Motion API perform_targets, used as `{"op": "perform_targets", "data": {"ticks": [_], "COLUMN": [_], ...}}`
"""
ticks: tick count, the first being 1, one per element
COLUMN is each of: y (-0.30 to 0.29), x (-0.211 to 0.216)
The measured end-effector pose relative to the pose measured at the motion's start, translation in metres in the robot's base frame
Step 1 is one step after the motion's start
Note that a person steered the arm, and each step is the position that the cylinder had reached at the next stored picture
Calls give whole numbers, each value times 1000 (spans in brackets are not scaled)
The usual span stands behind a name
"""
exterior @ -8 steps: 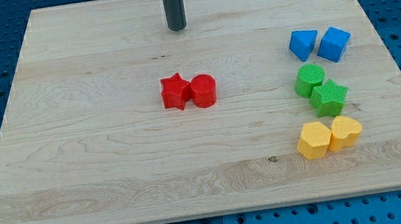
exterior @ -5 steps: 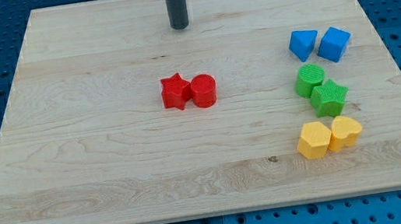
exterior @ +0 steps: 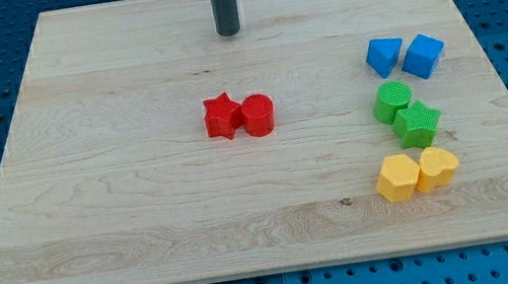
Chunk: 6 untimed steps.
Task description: Push the blue cube a bit left
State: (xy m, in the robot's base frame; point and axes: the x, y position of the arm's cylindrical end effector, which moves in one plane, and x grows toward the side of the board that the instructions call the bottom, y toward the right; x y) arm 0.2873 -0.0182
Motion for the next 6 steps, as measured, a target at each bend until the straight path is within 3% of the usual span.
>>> {"op": "perform_targets", "data": {"ticks": [3,5,6], "y": [32,210,213], "x": [-5,24,42]}}
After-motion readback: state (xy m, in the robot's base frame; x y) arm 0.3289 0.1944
